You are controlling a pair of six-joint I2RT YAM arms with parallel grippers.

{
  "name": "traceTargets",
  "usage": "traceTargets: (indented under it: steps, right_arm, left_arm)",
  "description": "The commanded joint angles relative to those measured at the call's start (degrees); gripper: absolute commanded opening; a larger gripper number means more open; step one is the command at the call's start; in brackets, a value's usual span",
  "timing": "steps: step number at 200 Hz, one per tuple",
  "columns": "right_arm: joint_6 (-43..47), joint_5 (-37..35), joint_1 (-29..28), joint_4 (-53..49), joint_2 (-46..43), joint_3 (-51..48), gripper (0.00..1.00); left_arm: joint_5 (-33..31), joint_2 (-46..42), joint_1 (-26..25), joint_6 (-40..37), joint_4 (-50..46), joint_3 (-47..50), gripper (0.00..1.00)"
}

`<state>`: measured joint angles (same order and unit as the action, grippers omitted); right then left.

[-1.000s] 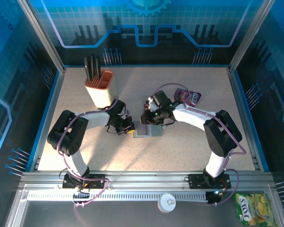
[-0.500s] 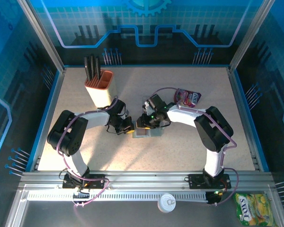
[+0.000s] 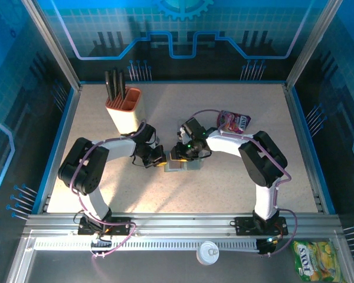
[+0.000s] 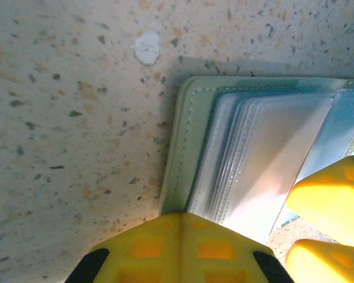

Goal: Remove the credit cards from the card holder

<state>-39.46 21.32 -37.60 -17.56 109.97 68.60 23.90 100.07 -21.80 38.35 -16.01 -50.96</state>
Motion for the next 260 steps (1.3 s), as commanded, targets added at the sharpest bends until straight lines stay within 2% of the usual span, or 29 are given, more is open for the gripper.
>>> traceTargets:
  steps: [1,189,223,260]
  right_arm:
    - [1.2,-2.09,-0.65,-3.62,0.89,1.86,0.38]
    - [3.42,-4.21,0.87,-6.25,-1.1,0.92,0.38]
    - [2.3,-0.32,0.84,-3.34,-2.75,0.86,0.33]
    - [-0.66,4.91,0.82,1.38,-0.17,0.43,0.31]
  left_arm:
    - [-2.02,-0.51,0.53,-1.78,-2.89,-0.15,0.0]
    - [-1.35,-2.79,0.8,-1.08,-3.15,-0.64,0.0]
    - [-1.15,-1.91,0.8,-1.34,-3.05,-0.73,0.0]
    - [-1.12,-1.28,0.8,-1.52,-2.8,-0.57,0.0]
